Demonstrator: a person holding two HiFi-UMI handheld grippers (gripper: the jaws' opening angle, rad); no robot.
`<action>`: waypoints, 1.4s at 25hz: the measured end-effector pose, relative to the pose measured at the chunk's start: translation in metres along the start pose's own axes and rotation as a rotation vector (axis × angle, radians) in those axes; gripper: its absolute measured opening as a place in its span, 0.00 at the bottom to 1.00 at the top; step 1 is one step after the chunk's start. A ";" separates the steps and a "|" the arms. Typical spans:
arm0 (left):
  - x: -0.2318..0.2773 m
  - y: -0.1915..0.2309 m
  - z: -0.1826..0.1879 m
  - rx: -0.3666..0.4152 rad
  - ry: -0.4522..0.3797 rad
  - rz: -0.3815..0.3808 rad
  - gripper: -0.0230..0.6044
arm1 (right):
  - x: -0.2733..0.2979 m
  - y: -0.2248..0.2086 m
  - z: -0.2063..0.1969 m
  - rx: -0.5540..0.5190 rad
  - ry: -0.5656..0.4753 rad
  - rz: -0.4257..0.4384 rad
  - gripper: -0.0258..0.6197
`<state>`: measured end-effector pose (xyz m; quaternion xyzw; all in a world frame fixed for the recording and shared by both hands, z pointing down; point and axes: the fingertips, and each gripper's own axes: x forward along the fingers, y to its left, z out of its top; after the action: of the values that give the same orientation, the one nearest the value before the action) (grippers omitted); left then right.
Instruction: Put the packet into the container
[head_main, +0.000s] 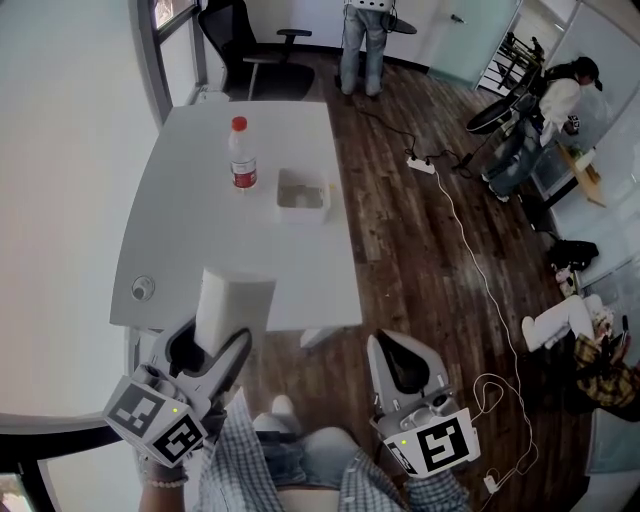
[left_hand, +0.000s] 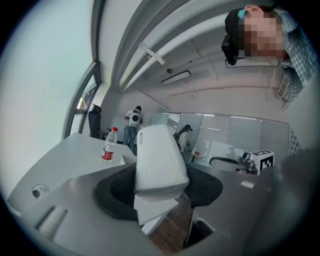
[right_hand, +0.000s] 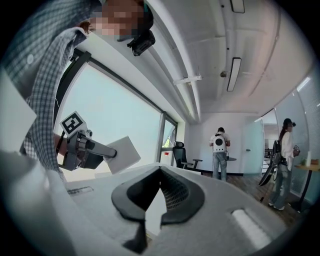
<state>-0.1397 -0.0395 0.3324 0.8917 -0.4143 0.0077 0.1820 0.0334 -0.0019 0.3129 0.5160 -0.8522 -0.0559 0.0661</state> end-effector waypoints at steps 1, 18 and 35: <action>0.002 0.002 0.001 0.001 -0.001 -0.003 0.46 | 0.002 -0.001 -0.001 -0.002 0.004 -0.002 0.04; 0.010 0.011 0.008 0.017 0.000 -0.020 0.46 | 0.013 -0.002 -0.001 -0.004 0.011 -0.001 0.04; 0.045 0.031 0.021 0.017 0.003 0.037 0.46 | 0.057 -0.044 -0.003 -0.004 0.007 0.029 0.04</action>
<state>-0.1361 -0.0978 0.3306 0.8855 -0.4302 0.0158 0.1746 0.0463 -0.0726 0.3123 0.5034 -0.8594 -0.0550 0.0710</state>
